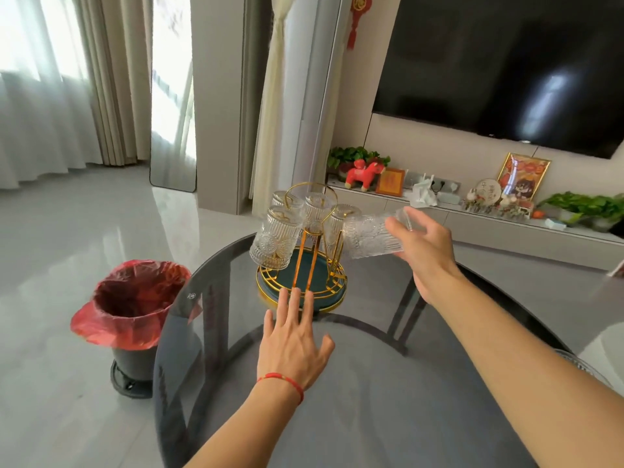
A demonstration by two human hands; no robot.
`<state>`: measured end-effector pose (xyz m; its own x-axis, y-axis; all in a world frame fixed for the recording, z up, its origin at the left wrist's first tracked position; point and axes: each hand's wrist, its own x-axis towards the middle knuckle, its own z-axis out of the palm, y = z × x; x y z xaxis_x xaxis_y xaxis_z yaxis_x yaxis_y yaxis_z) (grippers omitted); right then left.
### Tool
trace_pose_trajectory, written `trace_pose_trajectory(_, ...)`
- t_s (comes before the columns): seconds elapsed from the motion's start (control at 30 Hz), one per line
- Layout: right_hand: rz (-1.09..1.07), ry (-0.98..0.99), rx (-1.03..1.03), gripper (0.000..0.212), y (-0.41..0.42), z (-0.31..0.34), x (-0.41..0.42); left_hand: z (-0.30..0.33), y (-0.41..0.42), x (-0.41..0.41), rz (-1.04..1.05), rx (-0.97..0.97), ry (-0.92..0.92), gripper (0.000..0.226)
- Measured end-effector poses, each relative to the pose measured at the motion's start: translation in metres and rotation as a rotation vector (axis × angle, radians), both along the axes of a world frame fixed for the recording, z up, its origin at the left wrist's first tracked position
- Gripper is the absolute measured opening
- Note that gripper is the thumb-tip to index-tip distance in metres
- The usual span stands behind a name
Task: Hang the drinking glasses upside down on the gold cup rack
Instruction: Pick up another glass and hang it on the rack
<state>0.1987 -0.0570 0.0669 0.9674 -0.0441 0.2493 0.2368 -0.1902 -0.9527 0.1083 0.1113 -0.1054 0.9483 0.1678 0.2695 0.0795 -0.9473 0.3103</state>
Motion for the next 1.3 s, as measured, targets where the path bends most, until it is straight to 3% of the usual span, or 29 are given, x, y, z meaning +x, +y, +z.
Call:
trace_pose_trajectory(0.27,-0.072,-0.151,-0.379,0.068,0.036,0.011,0.013,0.000,0.001,0.000,-0.016,0.000,0.016,0.085)
trace_pose_trajectory(0.47,-0.010,-0.203,-0.585,0.068,0.060,0.001,0.013,0.001,0.000,-0.001,-0.008,0.004,-0.001,0.085)
trace_pose_trajectory(0.8,0.003,-0.267,-0.725,0.060,0.066,-0.027,0.016,0.000,0.000,-0.001,-0.002,0.023,-0.003,0.084)
trace_pose_trajectory(1.0,0.110,-0.263,-0.724,0.074,0.056,-0.027,0.006,0.001,-0.001,-0.002,0.014,0.033,0.004,0.084)
trace_pose_trajectory(1.3,0.126,-0.269,-0.682,0.056,-0.041,-0.051,-0.090,0.014,-0.024,-0.014,-0.016,0.151,-0.008,0.078)
